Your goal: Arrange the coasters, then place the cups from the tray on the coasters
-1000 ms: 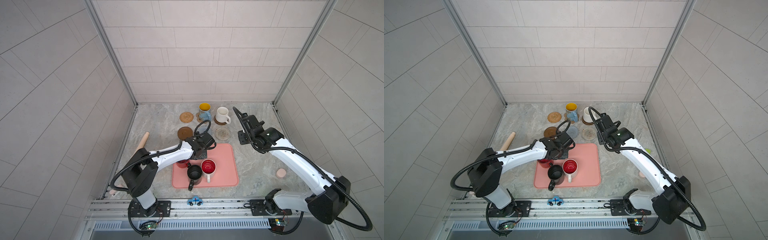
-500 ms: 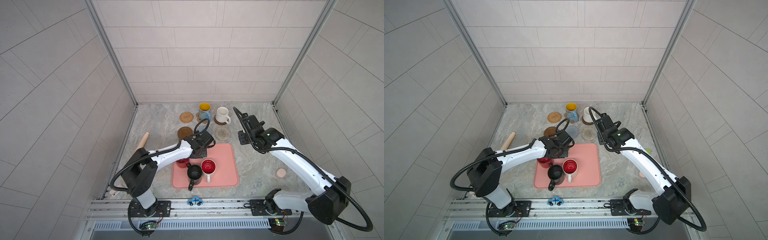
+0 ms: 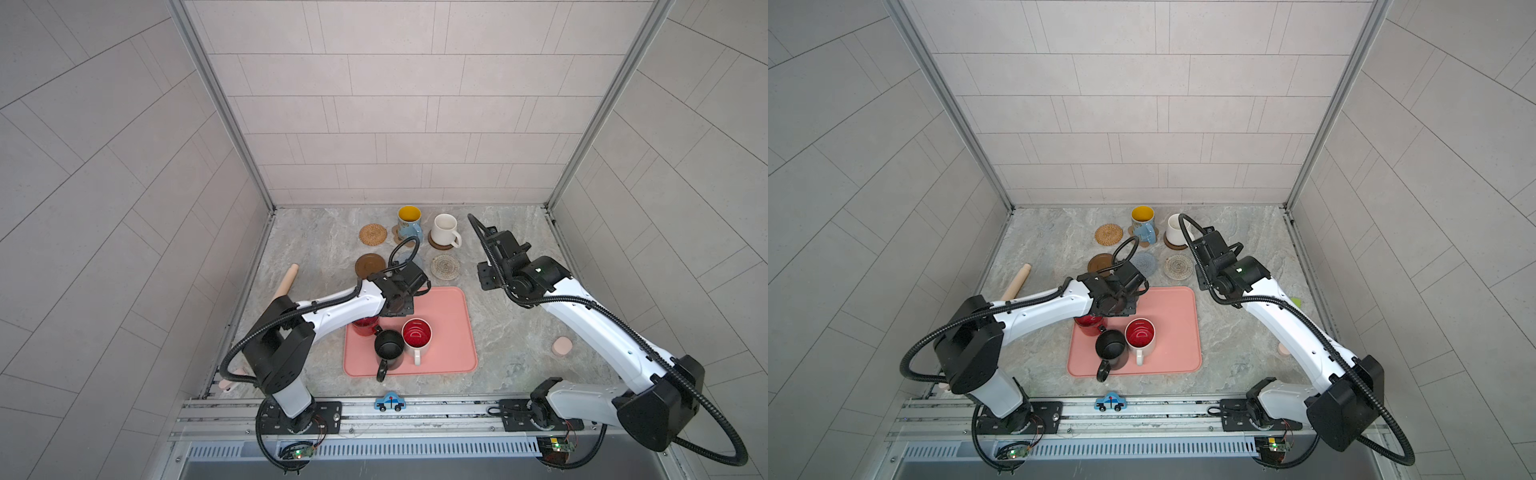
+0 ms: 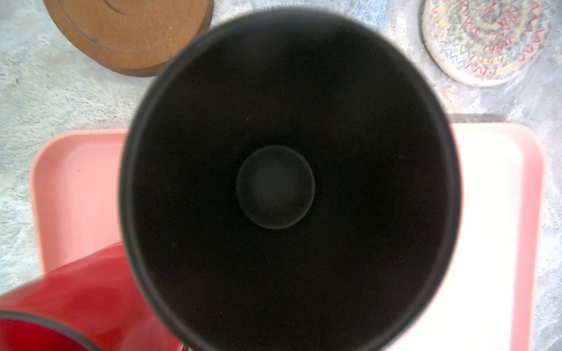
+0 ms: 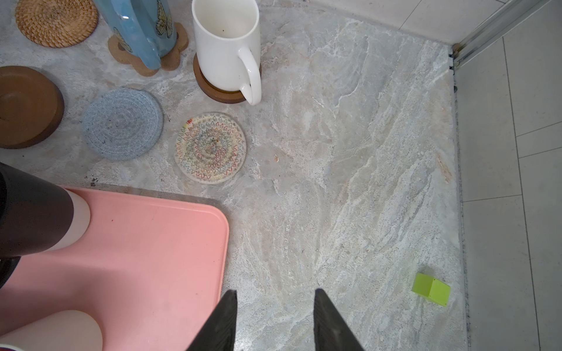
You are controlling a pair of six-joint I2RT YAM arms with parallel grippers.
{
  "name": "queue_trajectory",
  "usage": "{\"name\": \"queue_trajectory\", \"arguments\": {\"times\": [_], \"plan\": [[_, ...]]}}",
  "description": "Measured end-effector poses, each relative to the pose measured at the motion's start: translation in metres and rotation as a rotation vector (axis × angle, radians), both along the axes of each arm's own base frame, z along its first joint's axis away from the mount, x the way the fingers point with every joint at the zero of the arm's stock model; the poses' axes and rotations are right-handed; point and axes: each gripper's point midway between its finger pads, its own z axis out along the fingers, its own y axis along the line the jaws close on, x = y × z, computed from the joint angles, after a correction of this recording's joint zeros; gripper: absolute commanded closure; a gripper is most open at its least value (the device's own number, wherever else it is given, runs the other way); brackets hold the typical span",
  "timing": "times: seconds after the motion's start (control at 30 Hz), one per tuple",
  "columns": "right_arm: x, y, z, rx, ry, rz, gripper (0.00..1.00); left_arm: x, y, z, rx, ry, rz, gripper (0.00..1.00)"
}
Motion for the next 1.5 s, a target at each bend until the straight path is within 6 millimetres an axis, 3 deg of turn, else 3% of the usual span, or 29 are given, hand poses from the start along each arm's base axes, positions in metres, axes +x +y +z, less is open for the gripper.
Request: {"name": "queue_trajectory", "arguments": {"times": [0.77,1.2,1.5], "plan": [[-0.001,-0.001,-0.001,-0.002,0.005,-0.001,0.56,0.020,0.024,0.019,0.005,-0.028,0.023,1.00],[-0.001,-0.001,-0.001,0.002,0.006,-0.005,0.56,0.015,0.017,0.017,0.010,-0.034,-0.011,1.00],[-0.001,-0.001,-0.001,0.005,0.006,-0.009,0.56,0.007,0.003,0.011,0.019,-0.050,-0.054,0.94]]}}
